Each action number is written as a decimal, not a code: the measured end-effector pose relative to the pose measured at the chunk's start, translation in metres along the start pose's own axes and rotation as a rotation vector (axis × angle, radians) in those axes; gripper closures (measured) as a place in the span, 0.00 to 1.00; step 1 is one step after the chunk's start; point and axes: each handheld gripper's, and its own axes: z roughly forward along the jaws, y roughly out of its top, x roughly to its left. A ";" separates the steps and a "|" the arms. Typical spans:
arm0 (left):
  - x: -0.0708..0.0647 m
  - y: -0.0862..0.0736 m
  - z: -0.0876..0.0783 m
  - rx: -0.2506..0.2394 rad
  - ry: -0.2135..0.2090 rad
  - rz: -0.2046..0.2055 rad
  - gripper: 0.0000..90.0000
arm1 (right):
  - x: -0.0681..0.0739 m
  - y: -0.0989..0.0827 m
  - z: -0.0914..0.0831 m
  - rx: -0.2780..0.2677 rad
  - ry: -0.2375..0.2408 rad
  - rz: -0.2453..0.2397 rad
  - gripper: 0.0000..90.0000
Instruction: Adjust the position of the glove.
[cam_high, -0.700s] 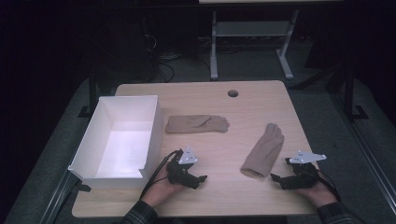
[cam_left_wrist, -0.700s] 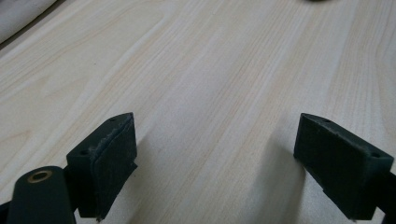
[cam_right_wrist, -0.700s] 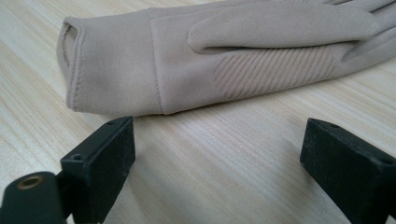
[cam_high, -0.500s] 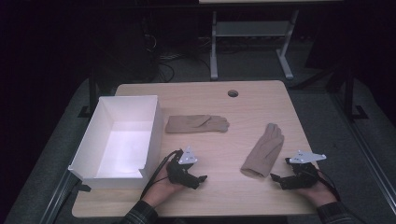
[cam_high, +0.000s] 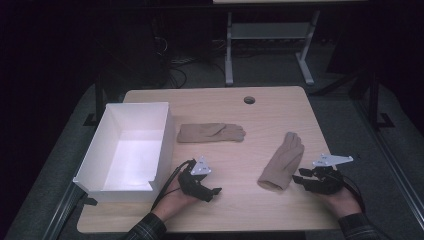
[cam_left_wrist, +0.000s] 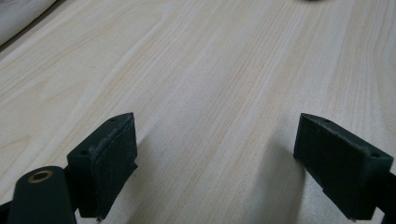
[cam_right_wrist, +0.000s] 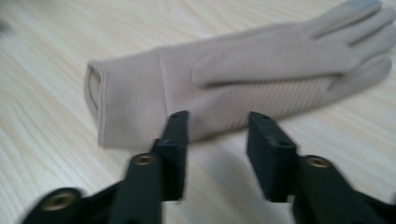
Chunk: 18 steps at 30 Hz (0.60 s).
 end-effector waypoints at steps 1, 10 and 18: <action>0.000 0.000 0.000 0.000 0.000 0.000 0.14 | 0.000 0.000 0.000 0.000 0.000 0.000 0.71; -0.001 0.000 0.000 -0.005 0.004 -0.007 0.14 | -0.001 0.022 0.009 -0.016 0.001 -0.012 1.00; -0.001 0.000 0.000 -0.005 0.002 -0.010 0.14 | -0.008 0.039 0.016 -0.031 -0.010 -0.017 1.00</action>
